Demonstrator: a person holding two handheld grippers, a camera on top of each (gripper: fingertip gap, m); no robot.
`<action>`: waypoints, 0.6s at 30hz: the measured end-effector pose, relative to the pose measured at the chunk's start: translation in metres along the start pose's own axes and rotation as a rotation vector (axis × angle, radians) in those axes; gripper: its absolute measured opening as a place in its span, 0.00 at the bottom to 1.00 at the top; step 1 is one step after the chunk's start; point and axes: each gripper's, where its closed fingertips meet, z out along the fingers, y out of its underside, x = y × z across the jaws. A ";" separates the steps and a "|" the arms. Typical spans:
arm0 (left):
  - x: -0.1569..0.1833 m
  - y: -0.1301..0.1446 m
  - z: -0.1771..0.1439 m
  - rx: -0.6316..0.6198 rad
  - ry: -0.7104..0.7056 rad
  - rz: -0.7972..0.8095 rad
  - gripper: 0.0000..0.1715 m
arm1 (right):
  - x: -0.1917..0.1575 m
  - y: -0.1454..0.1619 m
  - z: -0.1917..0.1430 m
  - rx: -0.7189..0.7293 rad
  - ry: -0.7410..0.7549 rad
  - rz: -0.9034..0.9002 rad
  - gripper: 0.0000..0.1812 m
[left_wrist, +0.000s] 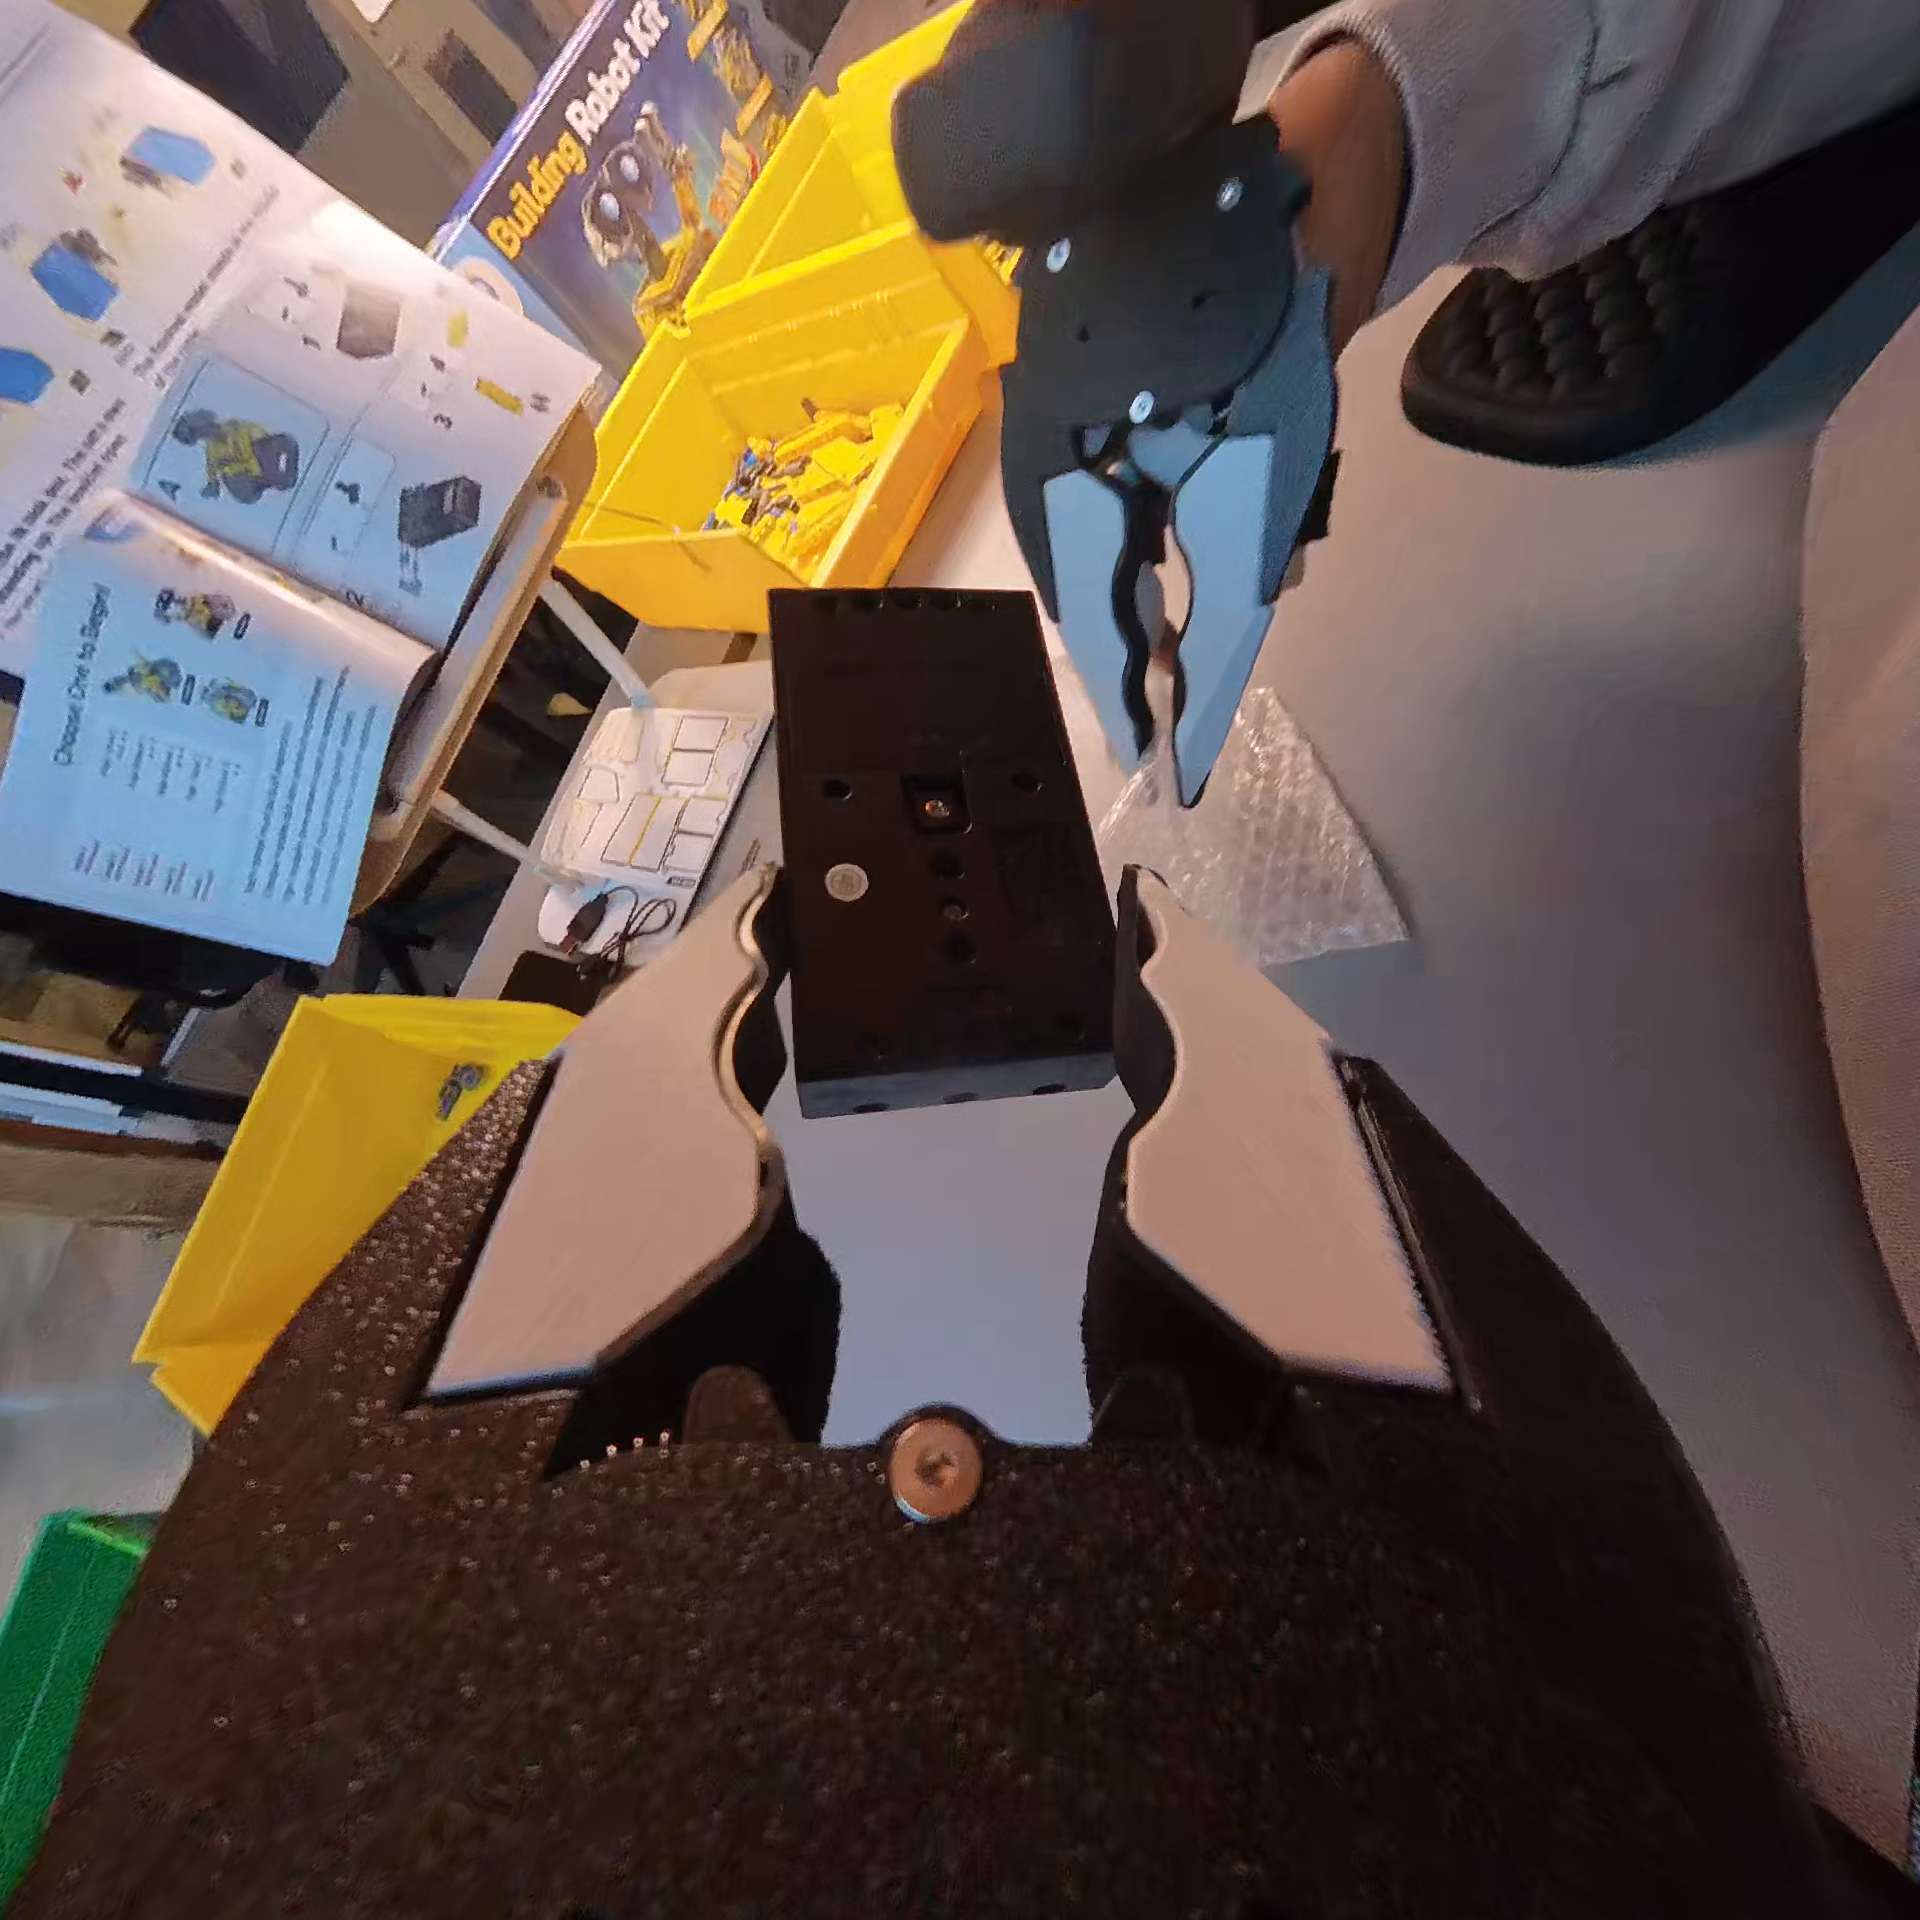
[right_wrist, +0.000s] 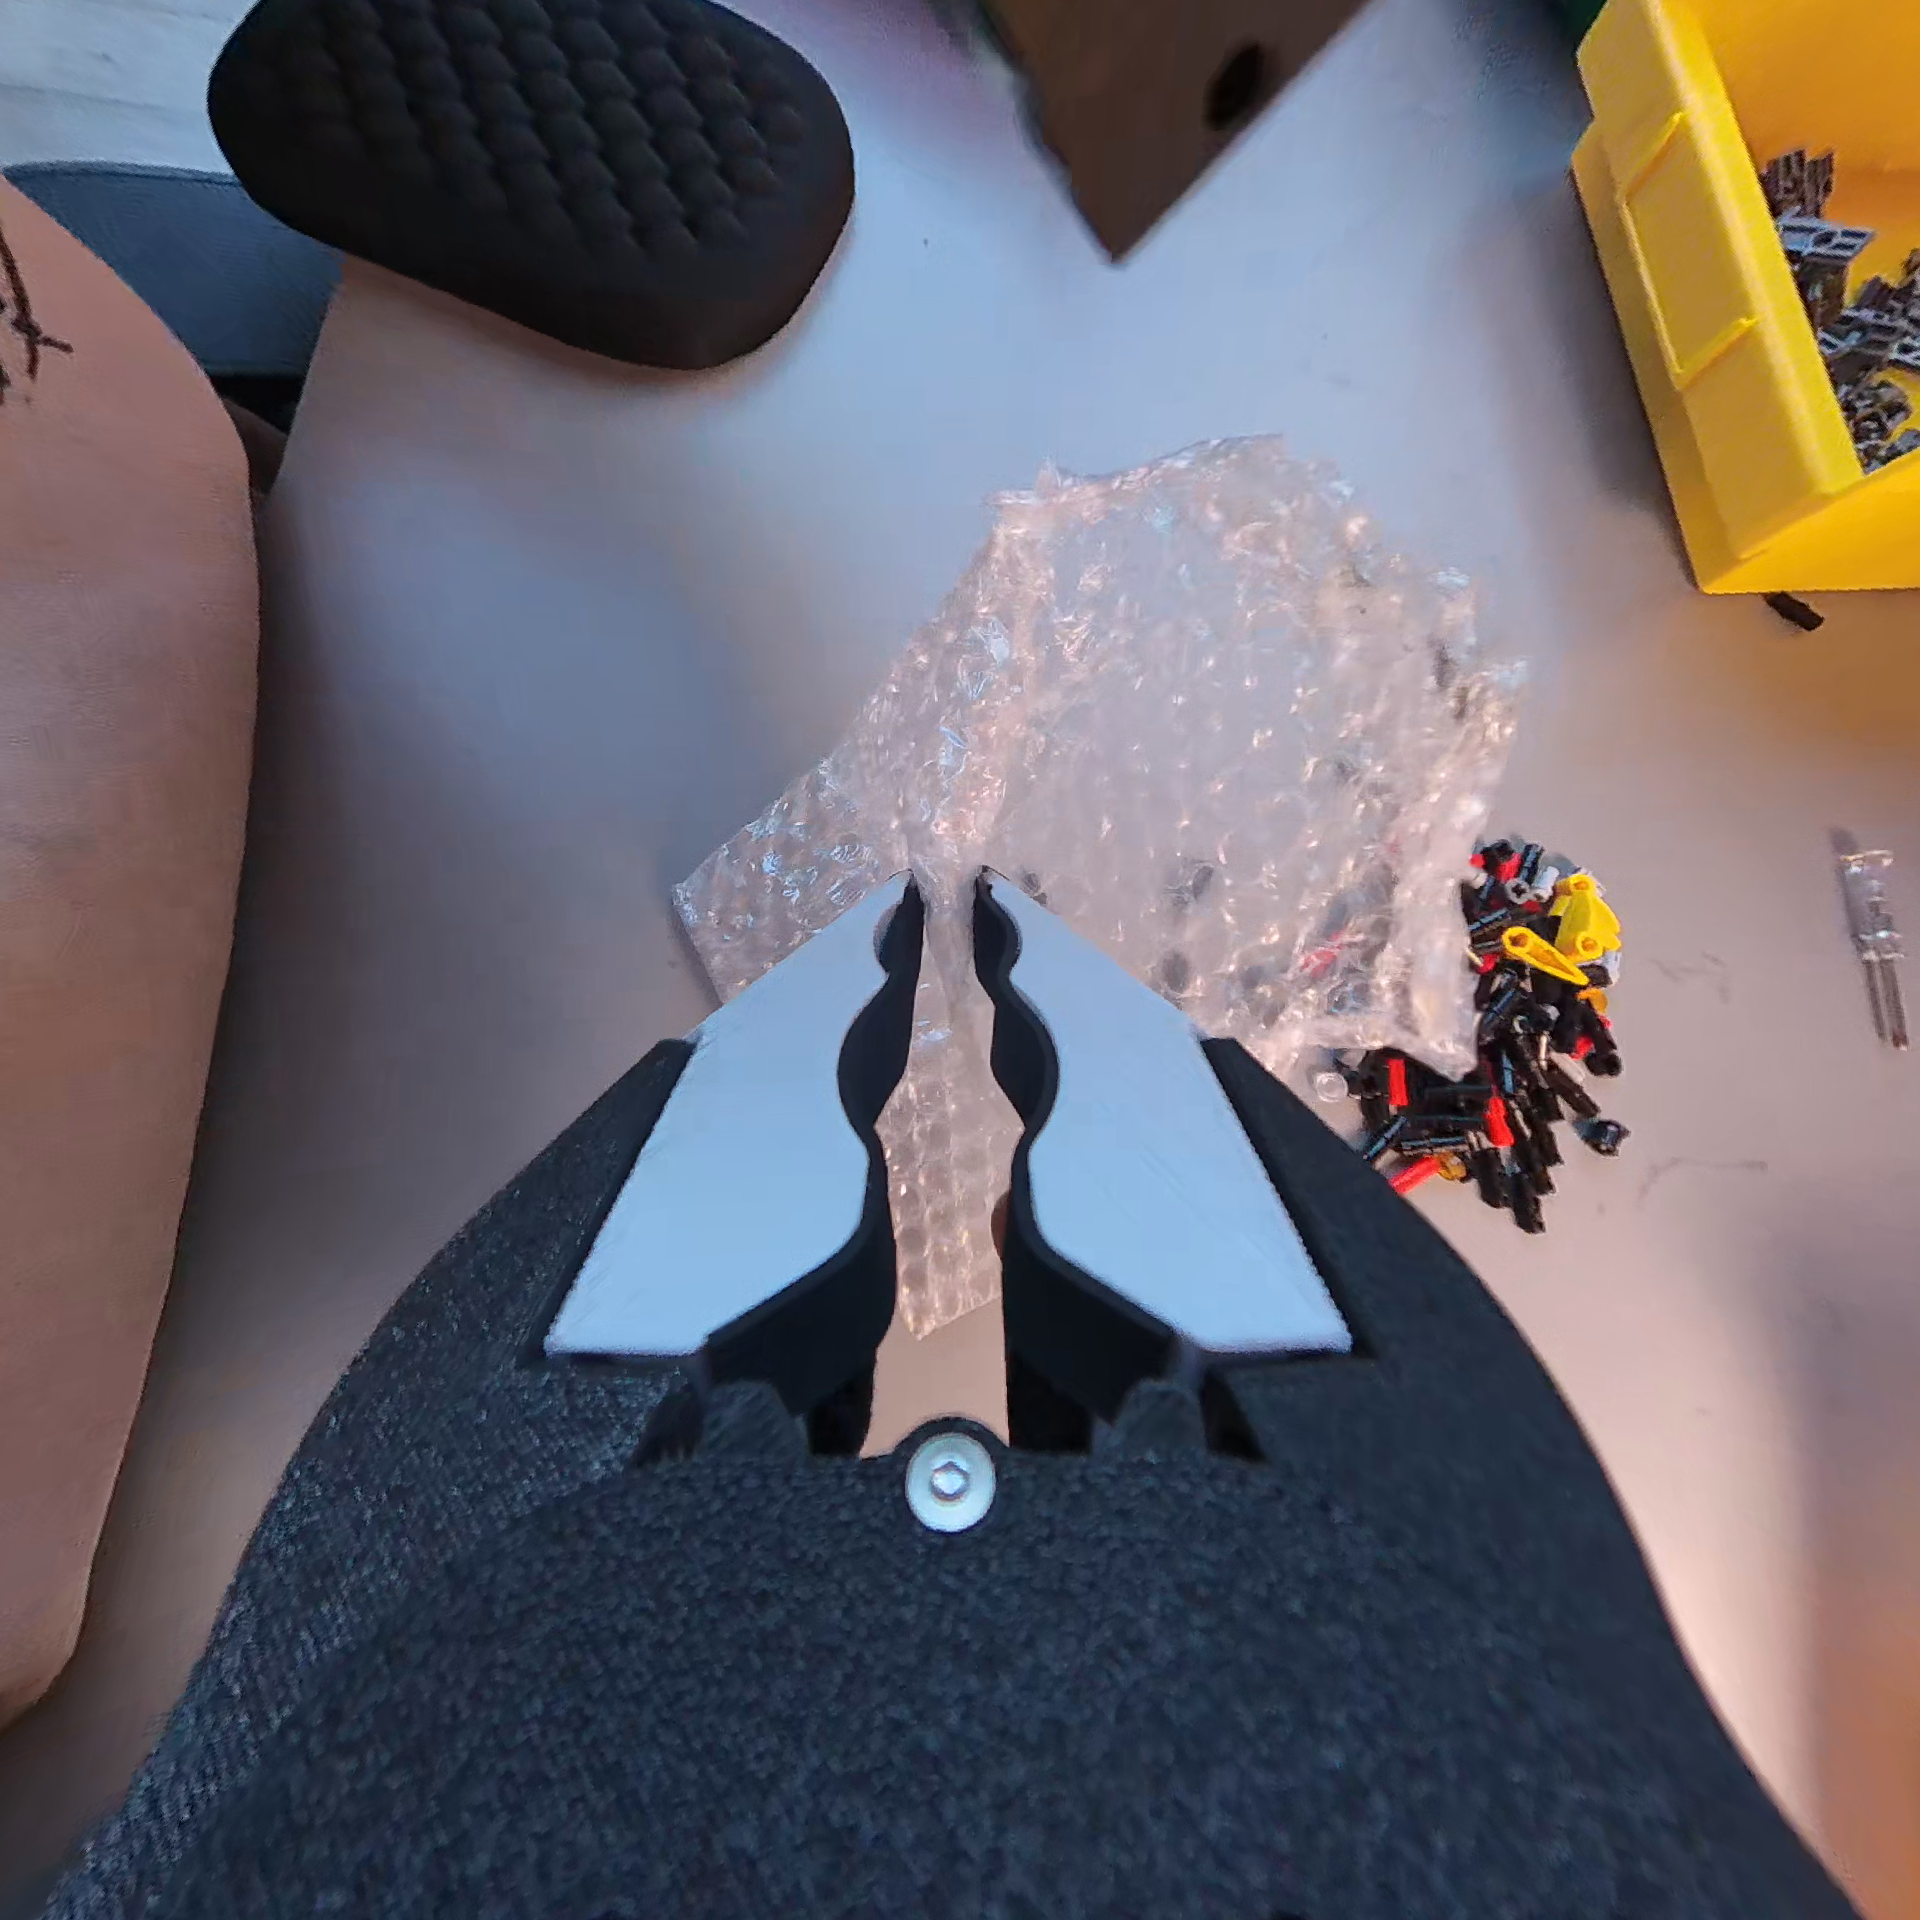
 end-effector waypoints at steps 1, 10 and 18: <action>0.003 -0.006 0.002 0.011 0.016 0.011 0.36 | 0.002 0.000 0.002 -0.002 0.005 0.016 0.04; 0.017 0.031 0.049 -0.231 0.128 0.222 0.36 | -0.013 -0.013 0.008 0.051 -0.009 -0.136 0.04; 0.024 0.050 0.061 -0.391 0.233 0.479 0.36 | -0.032 -0.020 0.010 0.118 -0.037 -0.258 0.01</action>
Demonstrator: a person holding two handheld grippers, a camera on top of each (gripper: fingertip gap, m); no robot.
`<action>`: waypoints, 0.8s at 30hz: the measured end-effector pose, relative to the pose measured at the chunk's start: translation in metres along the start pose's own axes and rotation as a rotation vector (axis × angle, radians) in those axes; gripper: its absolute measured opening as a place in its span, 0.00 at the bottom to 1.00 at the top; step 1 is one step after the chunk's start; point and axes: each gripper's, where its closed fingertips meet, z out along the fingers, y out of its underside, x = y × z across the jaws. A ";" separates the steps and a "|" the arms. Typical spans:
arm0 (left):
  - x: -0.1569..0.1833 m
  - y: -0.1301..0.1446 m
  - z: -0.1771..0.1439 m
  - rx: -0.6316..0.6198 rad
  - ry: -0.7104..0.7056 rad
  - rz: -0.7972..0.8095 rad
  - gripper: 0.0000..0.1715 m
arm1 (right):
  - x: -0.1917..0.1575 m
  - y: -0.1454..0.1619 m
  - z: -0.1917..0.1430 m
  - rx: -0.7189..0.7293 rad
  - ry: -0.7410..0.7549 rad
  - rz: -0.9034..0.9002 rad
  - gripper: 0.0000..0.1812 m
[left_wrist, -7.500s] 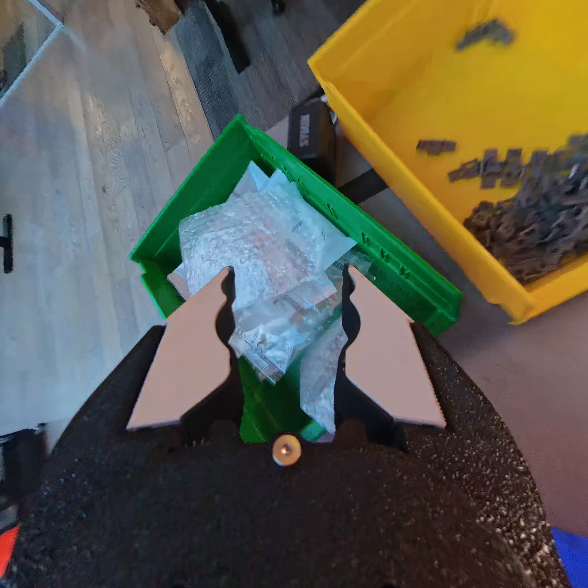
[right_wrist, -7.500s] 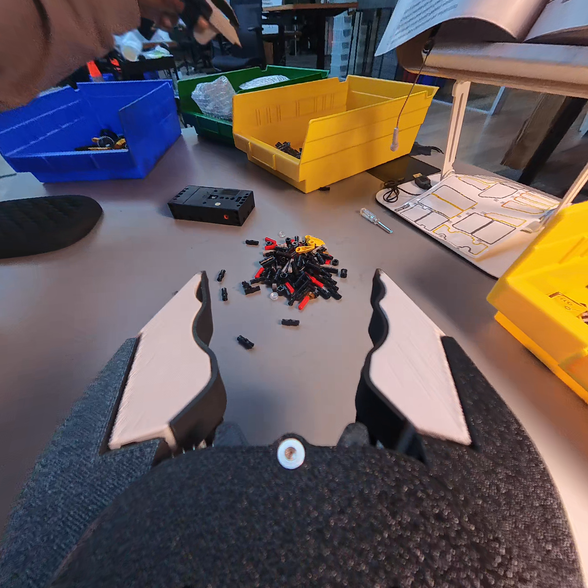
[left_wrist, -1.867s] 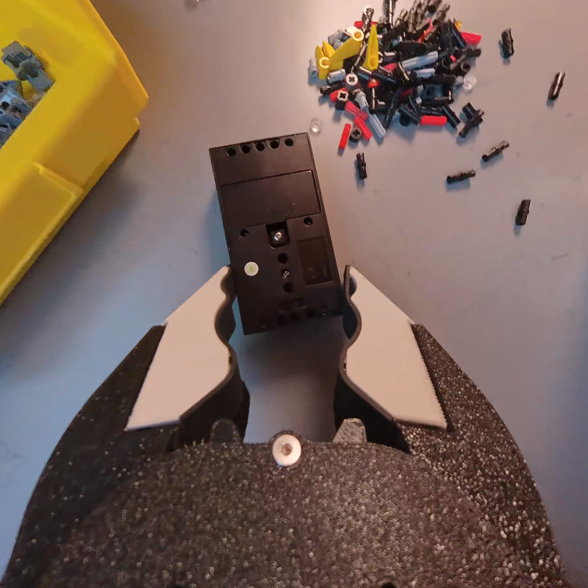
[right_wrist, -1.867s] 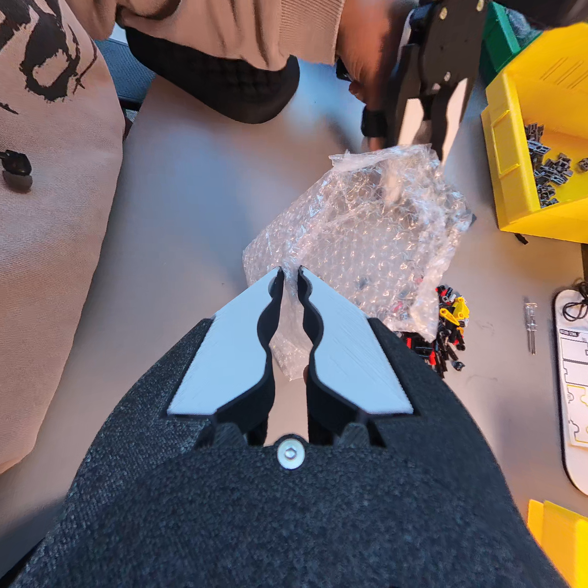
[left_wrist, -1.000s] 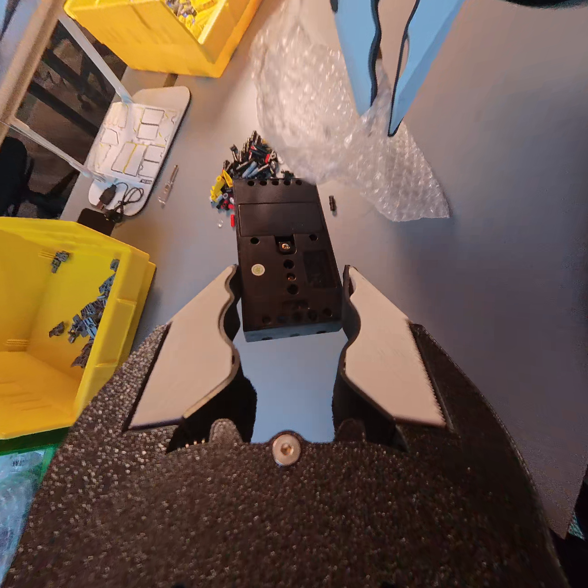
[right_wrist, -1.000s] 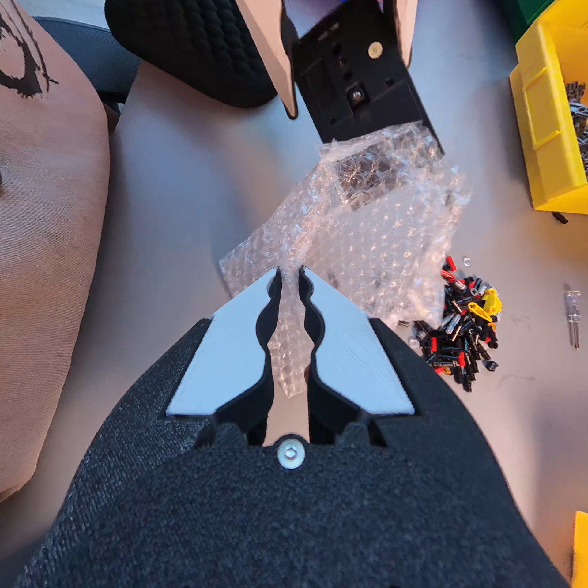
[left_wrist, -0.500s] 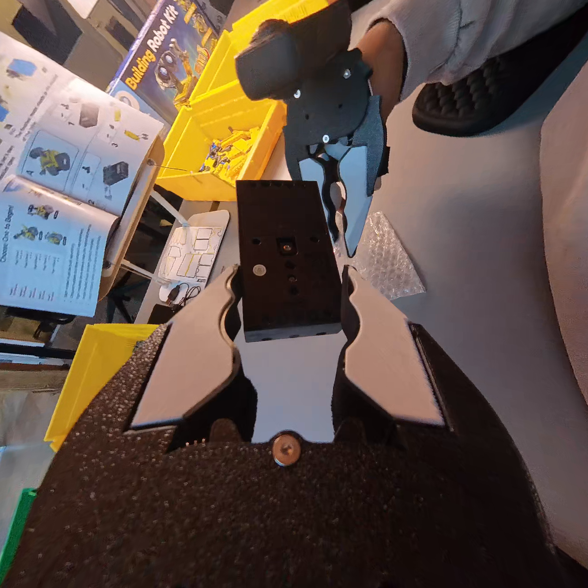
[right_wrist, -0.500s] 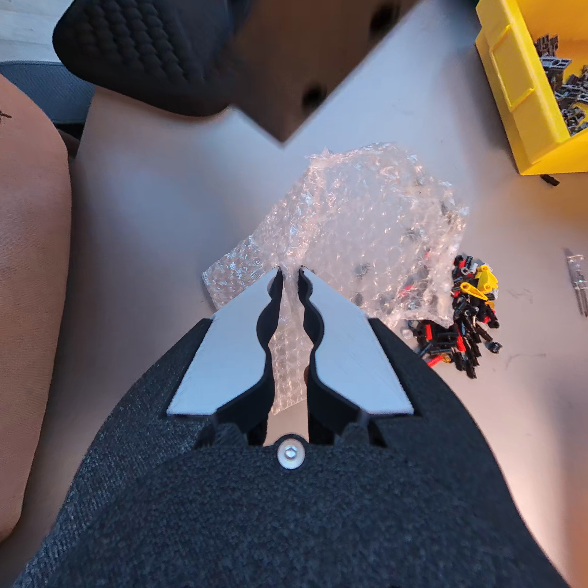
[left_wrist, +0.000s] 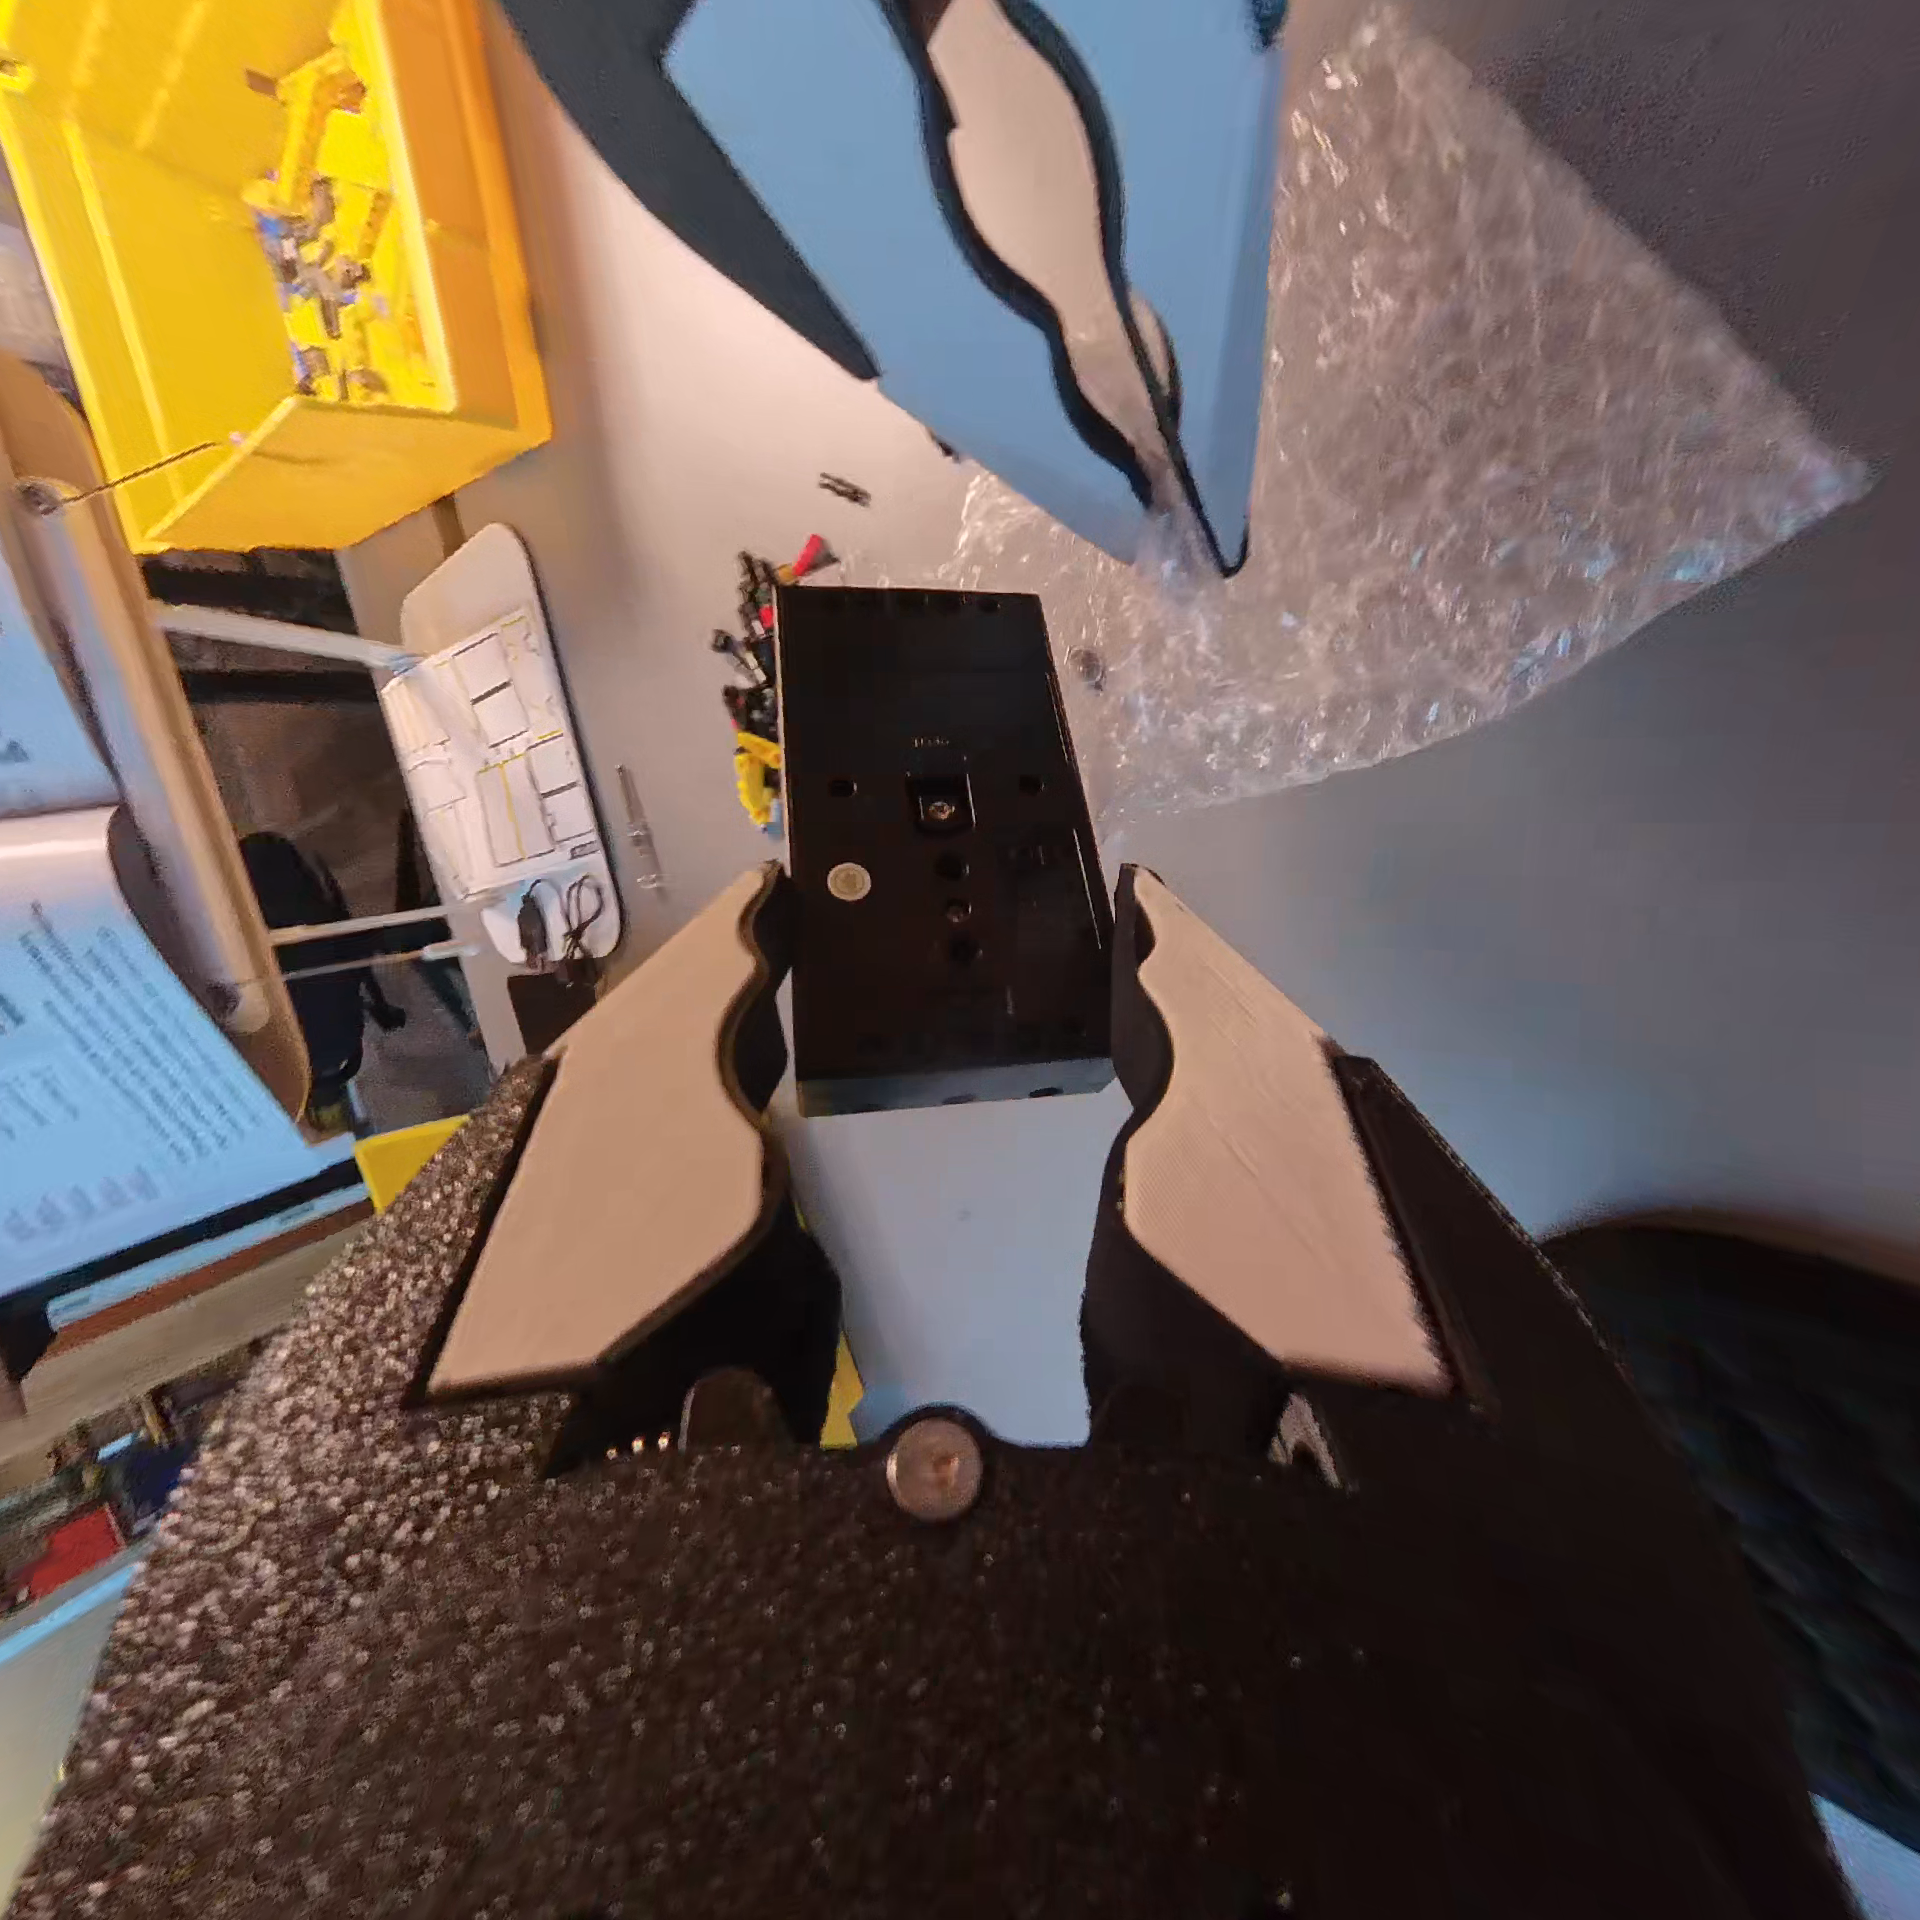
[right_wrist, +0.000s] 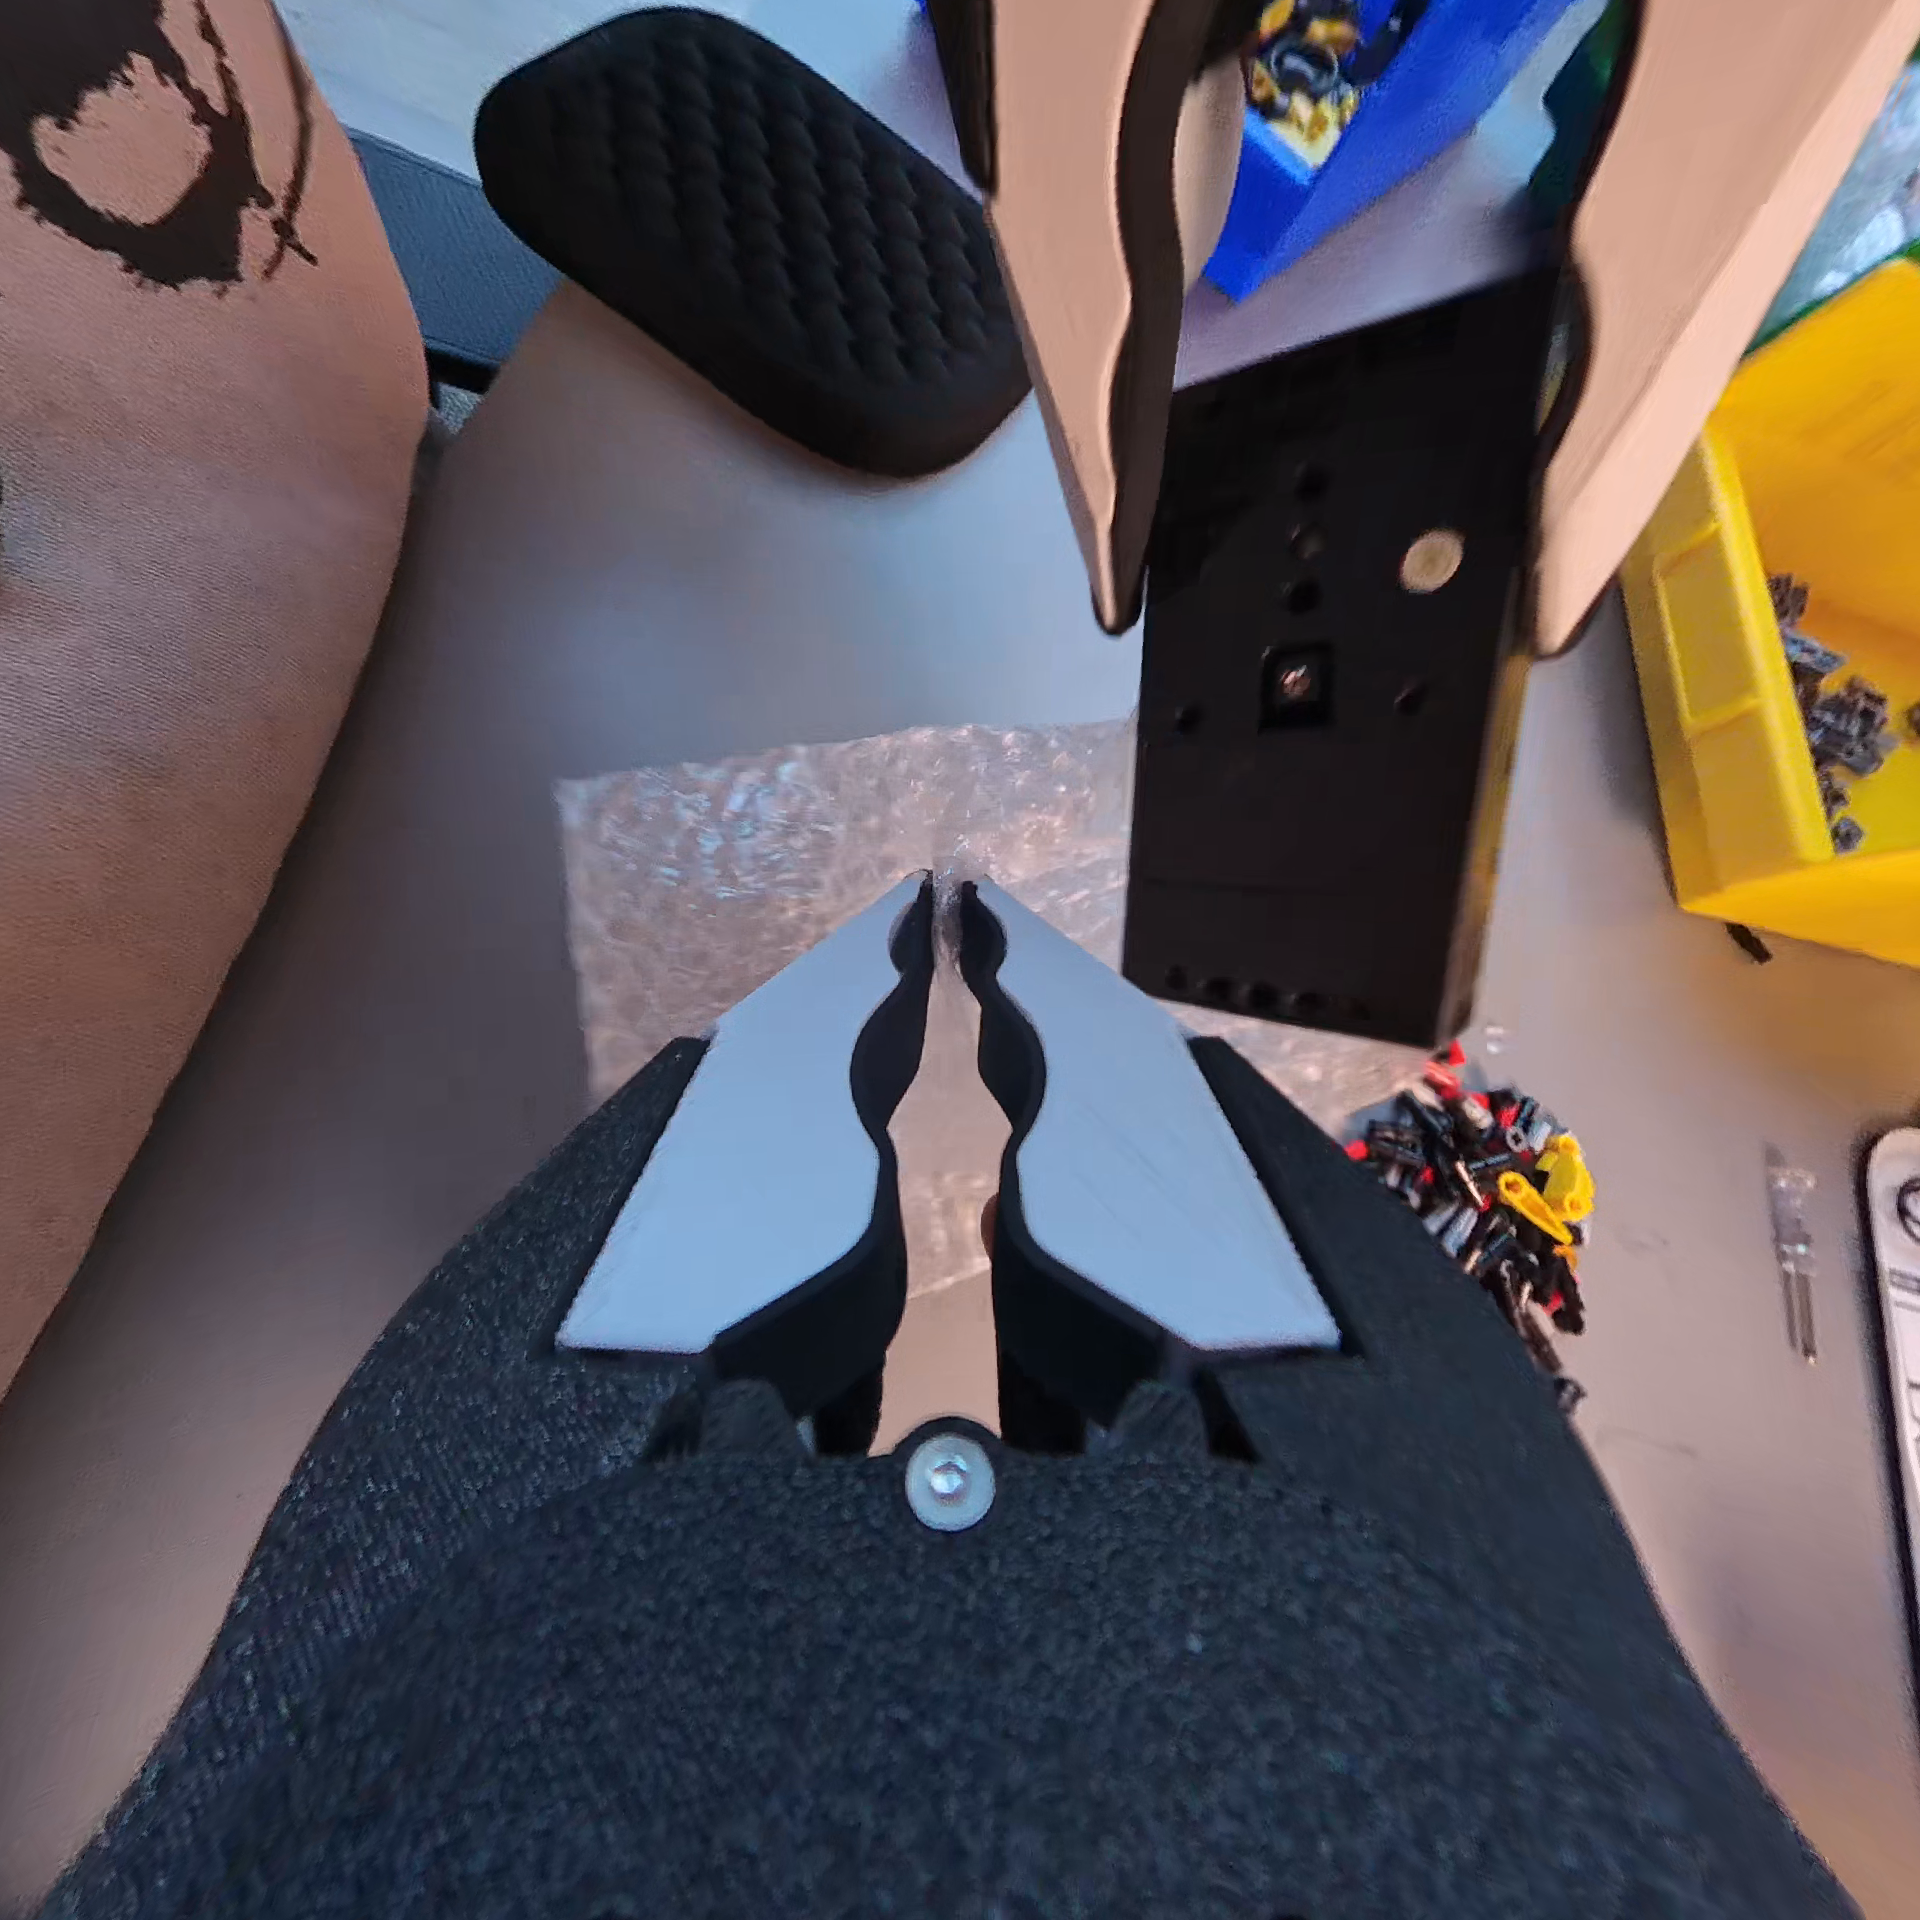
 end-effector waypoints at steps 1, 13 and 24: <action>0.008 -0.003 0.002 0.012 0.041 0.037 0.36 | -0.002 -0.002 0.000 0.008 -0.003 -0.013 0.01; 0.070 -0.044 -0.003 0.473 0.504 -0.043 0.00 | -0.061 0.014 0.018 0.006 -0.131 -0.261 0.01; 0.068 -0.020 0.011 0.438 0.520 -0.409 0.29 | -0.063 0.024 0.020 -0.047 -0.125 -0.240 0.05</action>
